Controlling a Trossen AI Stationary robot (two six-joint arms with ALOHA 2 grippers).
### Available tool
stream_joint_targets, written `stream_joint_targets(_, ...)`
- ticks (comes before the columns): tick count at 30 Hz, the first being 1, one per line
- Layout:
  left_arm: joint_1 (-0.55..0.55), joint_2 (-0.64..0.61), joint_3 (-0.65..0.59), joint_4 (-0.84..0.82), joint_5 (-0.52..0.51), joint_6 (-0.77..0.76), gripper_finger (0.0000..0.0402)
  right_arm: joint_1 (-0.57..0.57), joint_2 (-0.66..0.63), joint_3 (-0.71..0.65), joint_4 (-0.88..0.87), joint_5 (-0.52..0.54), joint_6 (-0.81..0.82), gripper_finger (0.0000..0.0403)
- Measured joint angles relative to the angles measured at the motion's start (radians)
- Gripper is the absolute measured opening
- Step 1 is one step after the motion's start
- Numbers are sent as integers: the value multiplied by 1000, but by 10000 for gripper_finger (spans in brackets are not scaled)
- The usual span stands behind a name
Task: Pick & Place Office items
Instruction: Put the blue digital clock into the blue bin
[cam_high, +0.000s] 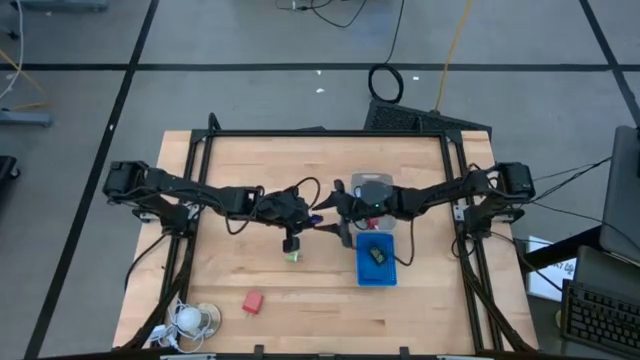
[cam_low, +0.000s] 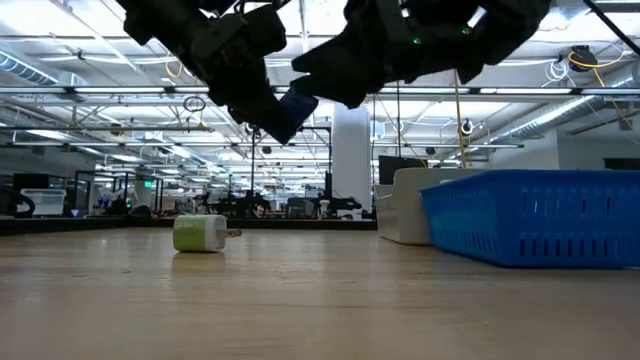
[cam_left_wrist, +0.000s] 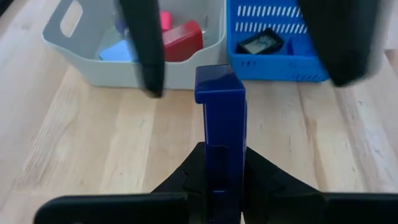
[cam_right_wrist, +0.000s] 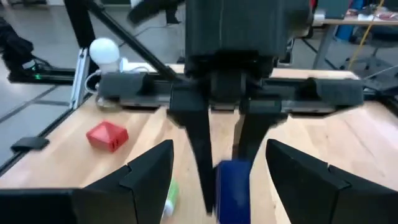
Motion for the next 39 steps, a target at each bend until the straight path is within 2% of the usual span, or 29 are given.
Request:
stream_joint_targets(4,1,-3,0,-2,0,-1,60,-13,44,41,-83,-1,3,247)
stream_joint_targets(8,-1,-3,0,-8,1,0,69,-13,71,65,-75,-4,0,247)
stream_joint_targets(14,-1,-2,0,-5,1,0,50,-13,79,66,-108,-5,-15,240)
stream_joint_targets(18,-1,-2,0,-9,1,0,50,-13,78,66,-133,-5,-25,218)
stream_joint_targets(24,-1,-2,0,-9,3,-1,76,-13,78,66,-131,-5,-25,178)
stream_joint_targets(29,-1,-2,0,-10,3,-1,51,-13,78,66,-130,-6,-25,150)
stream_joint_targets(33,-1,-2,0,-10,3,-1,50,-13,78,66,-129,-6,-28,131)
stream_joint_targets(39,-1,-2,0,-10,3,-2,95,-13,78,66,-123,-8,-32,102)
